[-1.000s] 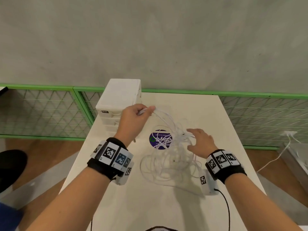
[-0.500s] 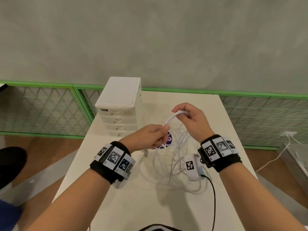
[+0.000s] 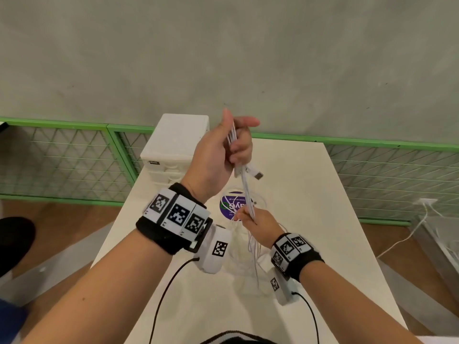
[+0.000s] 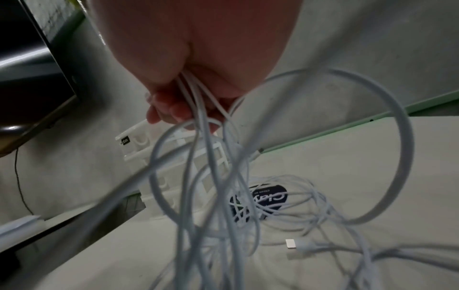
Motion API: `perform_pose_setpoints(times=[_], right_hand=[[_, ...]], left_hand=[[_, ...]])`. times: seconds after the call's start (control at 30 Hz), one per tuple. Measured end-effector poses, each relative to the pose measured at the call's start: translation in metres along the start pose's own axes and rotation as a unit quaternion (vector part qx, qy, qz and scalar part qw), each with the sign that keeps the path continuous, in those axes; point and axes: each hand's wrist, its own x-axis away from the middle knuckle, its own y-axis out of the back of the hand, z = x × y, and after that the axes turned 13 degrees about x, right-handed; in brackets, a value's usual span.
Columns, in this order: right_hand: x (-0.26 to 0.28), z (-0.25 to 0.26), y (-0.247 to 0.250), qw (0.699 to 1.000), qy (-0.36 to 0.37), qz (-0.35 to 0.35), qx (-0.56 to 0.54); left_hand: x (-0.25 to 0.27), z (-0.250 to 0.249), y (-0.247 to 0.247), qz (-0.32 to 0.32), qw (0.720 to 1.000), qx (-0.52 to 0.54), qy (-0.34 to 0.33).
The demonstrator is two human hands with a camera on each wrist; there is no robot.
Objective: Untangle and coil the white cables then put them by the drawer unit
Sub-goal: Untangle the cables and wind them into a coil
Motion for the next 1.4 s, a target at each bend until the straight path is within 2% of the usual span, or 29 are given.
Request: perform_pose_setpoints(times=[0.1, 0.2, 0.27, 0.33, 0.4, 0.47, 0.53, 0.6, 0.63, 0.67, 0.73, 0.8, 0.9, 0.93, 1.13, 1.2, 1.3, 1.4], right_hand=[[-0.001, 0.007, 0.006, 0.999, 0.019, 0.001, 0.03], [0.0, 0.016, 0.01, 0.997, 0.059, 0.008, 0.055], [0.003, 0.02, 0.012, 0.996, 0.074, 0.004, 0.053], [0.006, 0.021, 0.016, 0.996, 0.071, 0.003, 0.049], [0.009, 0.024, 0.02, 0.996, 0.078, -0.009, 0.038], [0.01, 0.026, 0.027, 0.994, 0.103, -0.043, 0.017], [0.009, 0.023, 0.034, 0.99, 0.112, -0.08, 0.014], [0.004, 0.018, 0.044, 0.988, 0.1, -0.118, 0.002], [0.002, 0.015, 0.049, 0.987, 0.093, -0.134, 0.005], [-0.002, 0.012, 0.054, 0.986, 0.089, -0.143, 0.014], [-0.011, 0.004, 0.059, 0.982, 0.091, -0.154, 0.054], [-0.019, -0.006, 0.061, 0.974, 0.098, -0.174, 0.11], [-0.024, -0.022, 0.059, 0.962, 0.065, -0.196, 0.181], [-0.025, -0.028, 0.057, 0.961, 0.054, -0.193, 0.192], [-0.025, -0.035, 0.062, 0.982, -0.006, -0.125, 0.141], [-0.023, -0.029, 0.066, 0.98, -0.018, -0.156, 0.125], [-0.017, -0.017, 0.067, 0.961, 0.013, -0.26, 0.094], [-0.016, -0.006, 0.059, 0.977, -0.009, -0.212, -0.003]], left_hand=[[-0.006, 0.002, 0.003, -0.065, 0.991, -0.035, -0.108], [-0.013, 0.002, 0.021, -0.13, 0.961, -0.141, -0.201], [-0.015, 0.001, 0.036, -0.156, 0.932, -0.236, -0.225], [-0.014, 0.003, 0.048, -0.158, 0.893, -0.362, -0.217], [-0.012, 0.006, 0.059, -0.125, 0.832, -0.514, -0.169], [-0.009, 0.006, 0.065, -0.073, 0.772, -0.63, -0.044], [-0.003, 0.007, 0.068, -0.021, 0.73, -0.674, 0.111], [0.004, 0.01, 0.069, 0.022, 0.7, -0.676, 0.229], [0.008, 0.012, 0.068, 0.032, 0.706, -0.657, 0.263], [0.012, 0.014, 0.066, 0.039, 0.725, -0.626, 0.286], [0.016, 0.019, 0.06, 0.054, 0.756, -0.582, 0.294], [0.017, 0.022, 0.052, 0.054, 0.772, -0.584, 0.246], [0.009, 0.018, 0.048, -0.017, 0.83, -0.541, 0.135], [0.007, 0.015, 0.049, -0.039, 0.84, -0.531, 0.104], [0.007, 0.013, 0.05, -0.104, 0.853, -0.511, 0.025], [0.006, 0.015, 0.049, -0.117, 0.853, -0.509, 0.012], [0.006, 0.013, 0.048, -0.108, 0.848, -0.519, 0.024], [0.008, 0.011, 0.045, -0.091, 0.852, -0.515, 0.034]])
